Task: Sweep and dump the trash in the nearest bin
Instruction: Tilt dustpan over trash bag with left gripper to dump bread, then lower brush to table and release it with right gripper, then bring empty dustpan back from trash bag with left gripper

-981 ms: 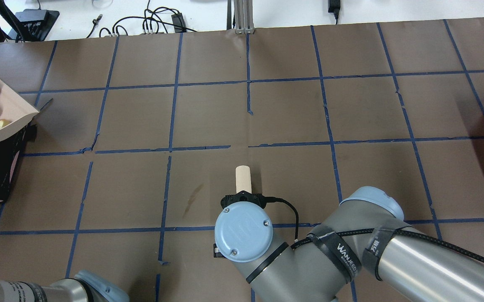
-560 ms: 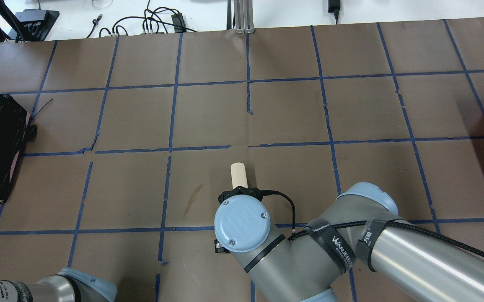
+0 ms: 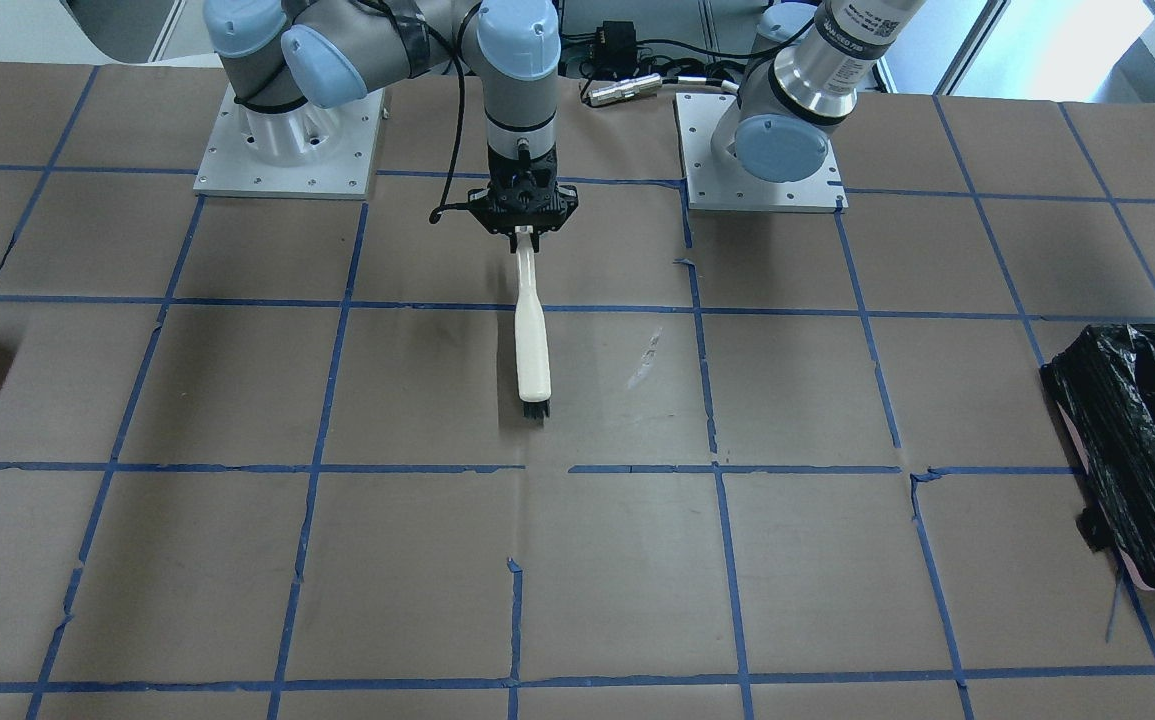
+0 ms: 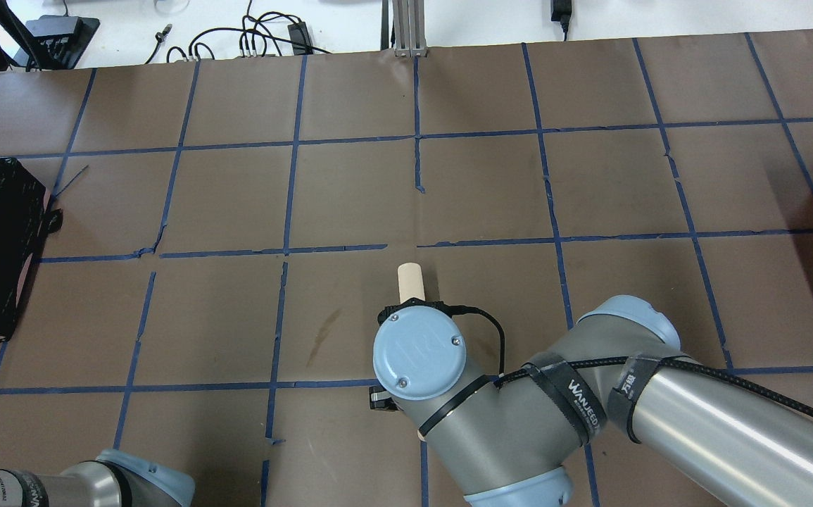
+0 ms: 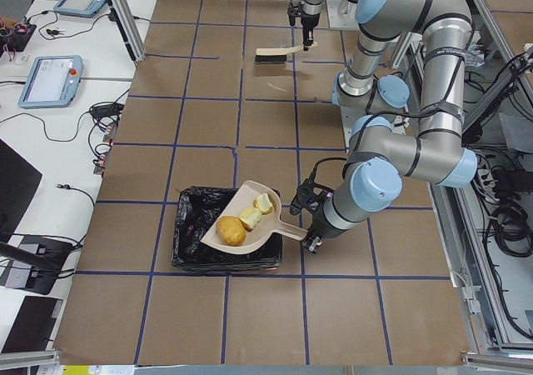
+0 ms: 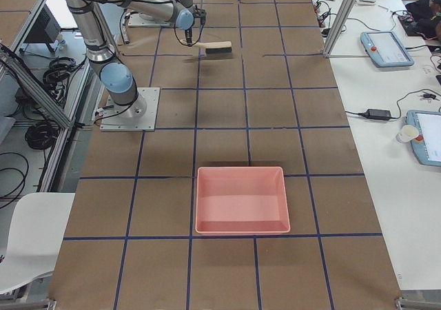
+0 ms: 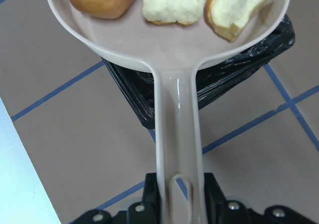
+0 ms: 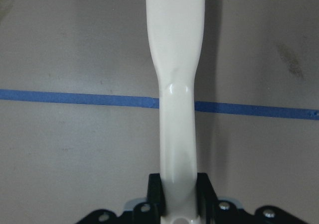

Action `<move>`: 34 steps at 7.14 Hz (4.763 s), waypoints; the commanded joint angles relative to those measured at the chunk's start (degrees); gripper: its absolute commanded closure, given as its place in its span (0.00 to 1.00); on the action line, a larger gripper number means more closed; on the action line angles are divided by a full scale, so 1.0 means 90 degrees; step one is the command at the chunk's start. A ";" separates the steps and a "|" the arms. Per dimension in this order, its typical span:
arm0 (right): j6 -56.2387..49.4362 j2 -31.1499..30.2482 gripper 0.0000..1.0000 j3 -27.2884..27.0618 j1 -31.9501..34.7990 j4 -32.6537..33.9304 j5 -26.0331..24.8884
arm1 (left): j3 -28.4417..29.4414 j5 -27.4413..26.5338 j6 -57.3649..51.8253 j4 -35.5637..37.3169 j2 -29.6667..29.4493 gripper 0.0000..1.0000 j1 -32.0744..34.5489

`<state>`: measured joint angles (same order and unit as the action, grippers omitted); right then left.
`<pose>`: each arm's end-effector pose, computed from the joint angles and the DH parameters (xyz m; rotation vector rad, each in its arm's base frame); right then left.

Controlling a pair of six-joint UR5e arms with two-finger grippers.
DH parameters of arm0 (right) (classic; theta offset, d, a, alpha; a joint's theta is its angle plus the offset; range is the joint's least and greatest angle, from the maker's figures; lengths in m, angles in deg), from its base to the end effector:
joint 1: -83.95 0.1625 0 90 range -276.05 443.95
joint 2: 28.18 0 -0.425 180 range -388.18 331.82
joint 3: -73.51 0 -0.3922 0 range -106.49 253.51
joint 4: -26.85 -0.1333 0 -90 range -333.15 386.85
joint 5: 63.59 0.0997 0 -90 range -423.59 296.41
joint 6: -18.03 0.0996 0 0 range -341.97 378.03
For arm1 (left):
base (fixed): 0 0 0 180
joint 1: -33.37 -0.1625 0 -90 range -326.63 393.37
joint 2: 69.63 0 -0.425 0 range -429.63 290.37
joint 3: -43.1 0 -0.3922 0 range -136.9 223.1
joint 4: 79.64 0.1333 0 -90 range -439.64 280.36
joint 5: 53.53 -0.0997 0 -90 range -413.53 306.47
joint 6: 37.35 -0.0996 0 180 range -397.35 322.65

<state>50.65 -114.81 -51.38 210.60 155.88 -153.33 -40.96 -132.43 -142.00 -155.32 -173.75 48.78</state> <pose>0.3664 -0.2683 0.2457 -0.1101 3.1283 -0.0133 0.5393 -0.3068 0.4323 0.7988 2.9144 -0.2947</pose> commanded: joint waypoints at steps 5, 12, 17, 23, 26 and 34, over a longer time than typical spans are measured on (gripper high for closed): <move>0.0242 0.0066 0.89 -0.0010 0.0030 -0.0020 0.0019 | -0.0044 -0.1182 -0.0003 0.1132 -0.0091 0.95 0.0513; 0.0145 0.0076 0.24 0.0009 0.0010 -0.0020 -0.0049 | 0.0024 -0.2178 -0.0236 0.1942 -0.0277 0.95 0.1137; -0.0440 -0.0051 0.00 0.1675 -0.1080 -0.1587 -0.0176 | 0.0140 -0.2884 -0.0511 0.1984 0.0073 0.95 0.1667; -0.1397 0.0794 0.00 0.4825 -0.2528 -0.3649 -0.0515 | 0.0015 -0.2434 0.0392 0.0432 0.1081 0.95 0.2456; -0.1778 0.1228 0.00 0.5507 -0.2801 -0.3838 -0.0498 | -0.0306 -0.2210 0.1466 0.0352 0.1130 0.95 0.3305; -0.2970 0.1335 0.00 0.5410 -0.3437 -0.3877 -0.0294 | -0.1597 -0.1321 0.7243 0.0400 0.1218 0.95 0.6262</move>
<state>25.71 -102.99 -2.61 180.53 121.05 -156.77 -55.05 -144.51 -86.36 -151.85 -162.47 100.20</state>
